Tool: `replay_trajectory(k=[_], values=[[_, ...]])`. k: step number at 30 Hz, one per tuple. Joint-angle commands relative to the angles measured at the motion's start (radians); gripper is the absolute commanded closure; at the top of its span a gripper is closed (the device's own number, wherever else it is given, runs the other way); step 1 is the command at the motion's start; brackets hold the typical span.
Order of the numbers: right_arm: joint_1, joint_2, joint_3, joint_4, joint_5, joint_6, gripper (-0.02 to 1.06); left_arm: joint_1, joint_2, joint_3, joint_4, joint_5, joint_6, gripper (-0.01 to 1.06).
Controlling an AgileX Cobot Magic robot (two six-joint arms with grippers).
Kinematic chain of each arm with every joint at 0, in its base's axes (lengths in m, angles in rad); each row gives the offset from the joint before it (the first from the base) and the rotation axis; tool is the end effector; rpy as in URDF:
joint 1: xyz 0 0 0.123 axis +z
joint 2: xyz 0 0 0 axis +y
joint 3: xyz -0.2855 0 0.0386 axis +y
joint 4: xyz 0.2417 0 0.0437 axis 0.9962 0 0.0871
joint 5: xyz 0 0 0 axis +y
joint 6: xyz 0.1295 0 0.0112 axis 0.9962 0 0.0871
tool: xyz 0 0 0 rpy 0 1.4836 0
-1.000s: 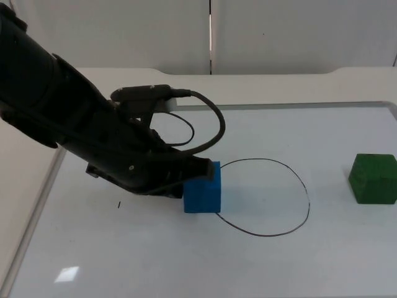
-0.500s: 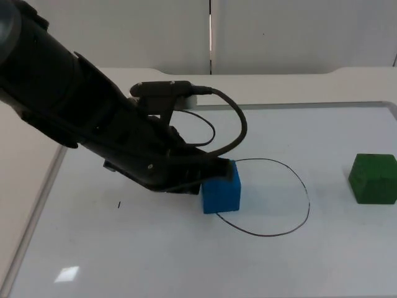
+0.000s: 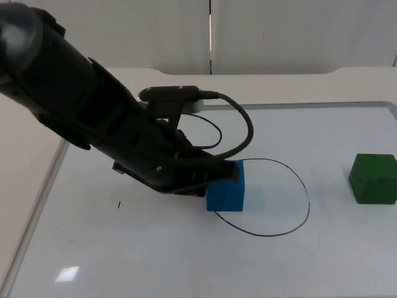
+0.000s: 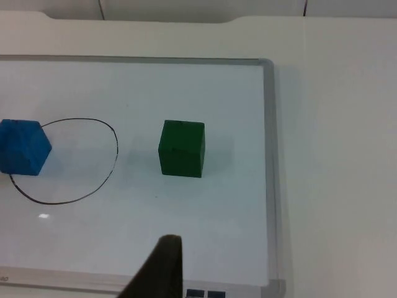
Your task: Push the two cubes into the marked area.
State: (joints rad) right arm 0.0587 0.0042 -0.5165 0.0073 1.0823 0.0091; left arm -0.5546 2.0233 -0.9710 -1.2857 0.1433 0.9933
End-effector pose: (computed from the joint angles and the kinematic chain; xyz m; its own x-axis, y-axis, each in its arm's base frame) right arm 0.0189 0.0020 0.2589 -0.4642 -0.0147 -0.8856 -0.0586 0.9982 0.0141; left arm 0.3189 -0.2186 0.0659 -0.8548 0.1968 -0.4802 0.3547 0.8970 -0.2639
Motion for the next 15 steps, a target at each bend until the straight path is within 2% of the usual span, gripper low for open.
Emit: replay_trajectory(k=[1, 9, 15], values=[[-0.004, -0.004, 0.002, 0.002, -0.005, 0.001, -0.01, -0.007, 0.002, -0.015, -0.013, 0.006, 0.000, 1.05], [-0.004, -0.004, 0.002, 0.002, -0.005, 0.001, -0.01, -0.007, 0.002, -0.049, -0.013, 0.060, 0.002, 1.05], [-0.004, -0.004, 0.002, 0.002, -0.005, 0.001, -0.01, -0.016, 0.002, -0.051, -0.016, 0.062, 0.004, 1.05]])
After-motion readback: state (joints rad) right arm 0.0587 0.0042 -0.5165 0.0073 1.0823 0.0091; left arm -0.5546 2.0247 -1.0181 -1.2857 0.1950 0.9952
